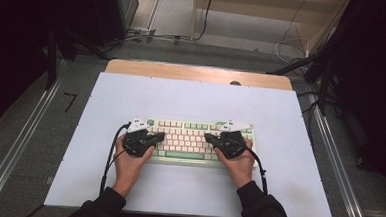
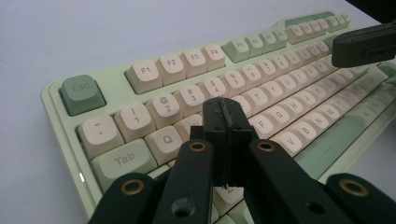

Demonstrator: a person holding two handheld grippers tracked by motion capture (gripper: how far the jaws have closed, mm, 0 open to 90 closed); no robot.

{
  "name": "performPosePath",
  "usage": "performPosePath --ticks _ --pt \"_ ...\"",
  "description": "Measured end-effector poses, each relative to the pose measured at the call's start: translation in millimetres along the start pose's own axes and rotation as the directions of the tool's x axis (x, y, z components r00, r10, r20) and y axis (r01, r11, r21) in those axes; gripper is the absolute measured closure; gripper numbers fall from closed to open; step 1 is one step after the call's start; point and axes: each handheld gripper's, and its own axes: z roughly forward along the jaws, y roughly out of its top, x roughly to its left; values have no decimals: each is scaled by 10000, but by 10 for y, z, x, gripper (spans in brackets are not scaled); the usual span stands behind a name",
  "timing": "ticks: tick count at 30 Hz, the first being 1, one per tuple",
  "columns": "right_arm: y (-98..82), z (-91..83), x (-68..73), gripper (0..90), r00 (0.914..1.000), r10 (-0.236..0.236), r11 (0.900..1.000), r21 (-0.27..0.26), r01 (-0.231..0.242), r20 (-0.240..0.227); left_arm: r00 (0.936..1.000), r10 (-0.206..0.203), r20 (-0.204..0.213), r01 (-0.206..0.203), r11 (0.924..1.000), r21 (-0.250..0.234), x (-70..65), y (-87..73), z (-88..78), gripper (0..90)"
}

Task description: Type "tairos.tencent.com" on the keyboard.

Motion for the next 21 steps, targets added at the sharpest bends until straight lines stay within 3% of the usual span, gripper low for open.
performPosePath --ticks 21 --pt "-145 -68 58 876 9998 -149 9988 474 156 -162 10000 -32 -49 32 10000 -62 15 -1 -6 900"
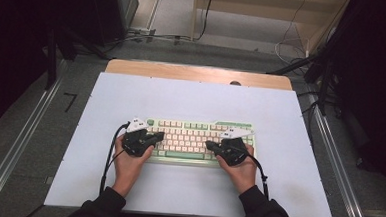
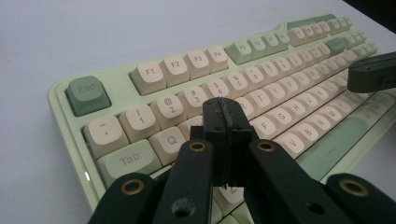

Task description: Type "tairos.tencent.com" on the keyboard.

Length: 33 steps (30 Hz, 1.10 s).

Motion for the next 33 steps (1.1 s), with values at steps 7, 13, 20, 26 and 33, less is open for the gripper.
performPosePath --ticks 7,13,20,26,33 --pt "-23 -1 3 876 10000 -5 10000 99 5 2 10000 1 19 -1 10000 -7 -1 1 -2 900" --pt "-40 -3 7 876 10000 -6 9999 164 6 -17 10000 -13 58 13 10000 -8 -10 1 -3 900" --pt "-70 28 19 877 9999 -144 9993 336 142 35 10000 16 80 -16 10000 25 -18 1 -3 900" --pt "-56 -13 31 877 9998 -182 9998 7 182 103 9999 19 110 -19 10000 15 -28 2 4 900" --pt "-51 -14 23 877 9999 -84 9999 -85 84 97 9999 38 145 -38 10000 -4 -46 4 16 900"
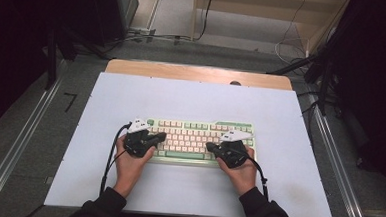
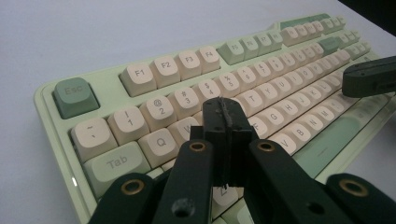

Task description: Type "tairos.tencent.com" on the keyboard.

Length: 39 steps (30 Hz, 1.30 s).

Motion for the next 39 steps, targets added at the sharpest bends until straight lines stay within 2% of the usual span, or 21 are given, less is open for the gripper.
performPosePath --ticks 26,39 --pt "30 7 -25 876 9998 164 9998 -135 -165 -85 9995 -86 303 86 10000 4 -68 26 88 900" --pt "35 26 -22 876 9999 137 9999 -105 -138 -54 9991 162 397 -161 9999 -11 -169 95 213 900"
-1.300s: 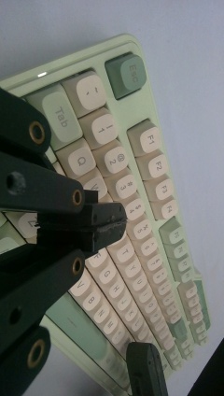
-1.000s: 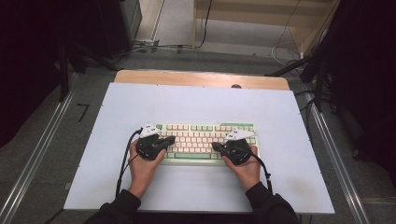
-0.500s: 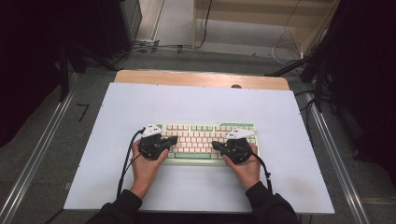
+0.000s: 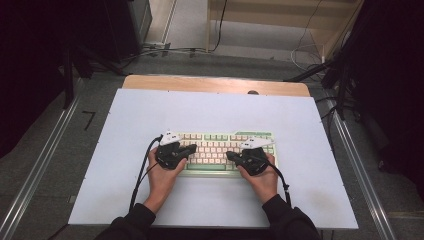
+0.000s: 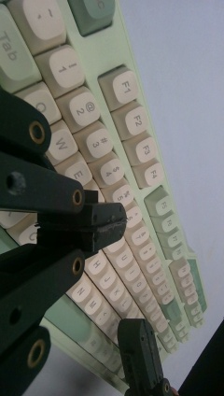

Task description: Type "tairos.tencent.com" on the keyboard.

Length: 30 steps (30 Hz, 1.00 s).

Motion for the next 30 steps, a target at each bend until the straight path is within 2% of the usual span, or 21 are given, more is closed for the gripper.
performPosePath --ticks 17,30 --pt "11 2 -1 877 10000 0 10000 -38 0 16 10000 0 49 0 10000 15 -28 46 96 900" --pt "16 -4 0 876 10000 29 10000 -81 -29 -9 9997 242 -52 -241 9996 150 -70 56 183 900"
